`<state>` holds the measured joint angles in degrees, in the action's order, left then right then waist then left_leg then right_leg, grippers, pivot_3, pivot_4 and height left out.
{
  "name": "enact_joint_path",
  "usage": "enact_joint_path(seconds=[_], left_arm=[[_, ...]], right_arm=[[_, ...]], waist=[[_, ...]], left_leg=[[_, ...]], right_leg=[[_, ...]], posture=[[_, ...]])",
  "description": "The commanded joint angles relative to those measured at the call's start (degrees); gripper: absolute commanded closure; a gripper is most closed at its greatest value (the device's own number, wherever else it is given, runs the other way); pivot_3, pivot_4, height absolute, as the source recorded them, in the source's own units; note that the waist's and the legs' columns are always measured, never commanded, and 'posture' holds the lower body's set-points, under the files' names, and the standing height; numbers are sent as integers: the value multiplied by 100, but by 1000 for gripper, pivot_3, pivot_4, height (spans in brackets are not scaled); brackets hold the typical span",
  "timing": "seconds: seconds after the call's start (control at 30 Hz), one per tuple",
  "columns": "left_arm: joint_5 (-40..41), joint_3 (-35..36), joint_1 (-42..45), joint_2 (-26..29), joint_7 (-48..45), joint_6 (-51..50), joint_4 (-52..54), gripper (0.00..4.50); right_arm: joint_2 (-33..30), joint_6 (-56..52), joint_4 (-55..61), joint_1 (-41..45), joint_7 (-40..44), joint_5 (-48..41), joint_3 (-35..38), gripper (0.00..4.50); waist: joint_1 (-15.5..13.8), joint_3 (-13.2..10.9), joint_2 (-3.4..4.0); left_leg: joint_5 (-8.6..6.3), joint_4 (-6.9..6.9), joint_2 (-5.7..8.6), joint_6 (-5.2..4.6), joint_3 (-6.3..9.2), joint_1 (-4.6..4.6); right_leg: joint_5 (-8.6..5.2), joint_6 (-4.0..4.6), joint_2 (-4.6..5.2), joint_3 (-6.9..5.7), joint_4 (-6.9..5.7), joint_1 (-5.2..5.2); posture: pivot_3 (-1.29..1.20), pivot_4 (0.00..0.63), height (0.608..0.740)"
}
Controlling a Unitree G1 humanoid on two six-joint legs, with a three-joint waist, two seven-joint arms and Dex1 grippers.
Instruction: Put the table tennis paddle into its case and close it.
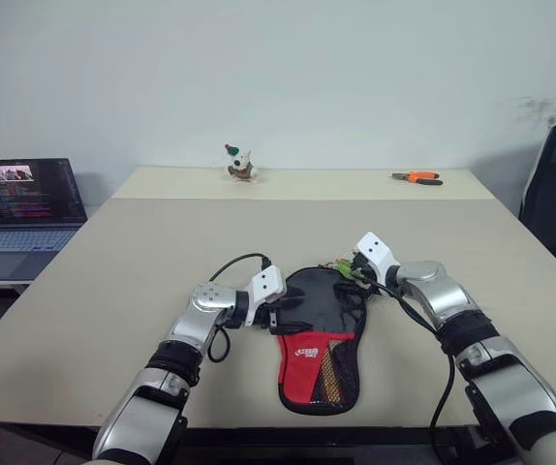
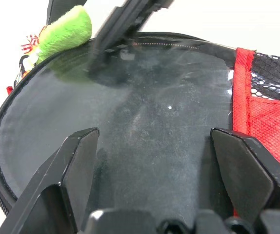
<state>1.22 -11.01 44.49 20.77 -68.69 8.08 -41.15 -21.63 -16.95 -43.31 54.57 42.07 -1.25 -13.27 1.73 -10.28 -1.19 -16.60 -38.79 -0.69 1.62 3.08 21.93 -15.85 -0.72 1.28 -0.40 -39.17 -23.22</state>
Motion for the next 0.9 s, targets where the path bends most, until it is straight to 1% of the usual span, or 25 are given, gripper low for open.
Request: enact_joint_path(seconds=[0.03,0.17,0.27,0.3,0.53,0.9], left_arm=[[-66,-129,-61,49,-94,-38,151,497],[-103,-210,-106,61,-178,-93,250,497],[-122,-294,-131,41,-209,-116,270,497],[-126,-309,-132,32,-206,-122,263,497],[-347,-494,-143,-24,-92,-23,-82,497],[-384,-623,-294,-1,-278,52,-175,497]], right_arm=[[5,148,-102,176,-15,41,194,2006],[0,139,-170,202,5,58,261,3438],[10,116,-144,194,-4,61,282,4410],[13,112,-137,191,-5,63,286,4479],[-77,-34,133,160,76,45,308,4479],[-760,-814,1114,-340,474,-45,436,4479]], waist=[[0,0,0],[0,0,1],[0,1,1],[0,1,1],[-2,4,6],[-33,12,18]], left_leg=[[0,0,0,0,0,0],[0,1,0,0,-1,0],[0,0,0,0,0,0],[0,0,0,0,0,0],[0,0,1,0,0,0],[-1,3,3,-2,1,1]], right_leg=[[0,0,0,1,0,0],[0,0,0,1,0,0],[0,0,0,1,0,0],[0,0,1,1,0,0],[0,0,1,2,0,0],[0,-1,4,-2,8,3]], posture=[[0,150,740],[0,150,740],[0,150,740],[0,150,740],[0,150,740],[0,150,740]])
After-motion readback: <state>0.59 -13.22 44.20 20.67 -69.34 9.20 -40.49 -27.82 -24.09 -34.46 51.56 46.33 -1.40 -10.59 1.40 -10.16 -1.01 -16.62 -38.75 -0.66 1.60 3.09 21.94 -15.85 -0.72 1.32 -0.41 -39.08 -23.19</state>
